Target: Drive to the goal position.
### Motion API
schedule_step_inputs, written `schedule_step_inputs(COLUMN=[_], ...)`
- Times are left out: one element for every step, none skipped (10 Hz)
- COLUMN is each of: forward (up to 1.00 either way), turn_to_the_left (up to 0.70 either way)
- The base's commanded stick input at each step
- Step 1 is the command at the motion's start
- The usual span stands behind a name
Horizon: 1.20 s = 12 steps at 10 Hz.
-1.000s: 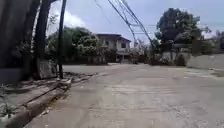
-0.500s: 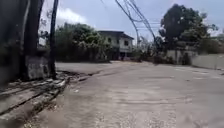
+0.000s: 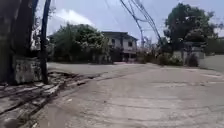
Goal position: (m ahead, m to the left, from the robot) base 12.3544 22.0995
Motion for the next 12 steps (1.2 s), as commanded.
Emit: schedule_step_inputs(forward=[1.0,1.0,1.0,1.0,1.0,1.0,1.0,1.0,1.0,1.0,1.0,1.0], turn_to_the_left=[0.0,0.0,0.0,-0.05,-0.19,-0.36,-0.37,-0.22,0.01,0.0,0.0,0.0])
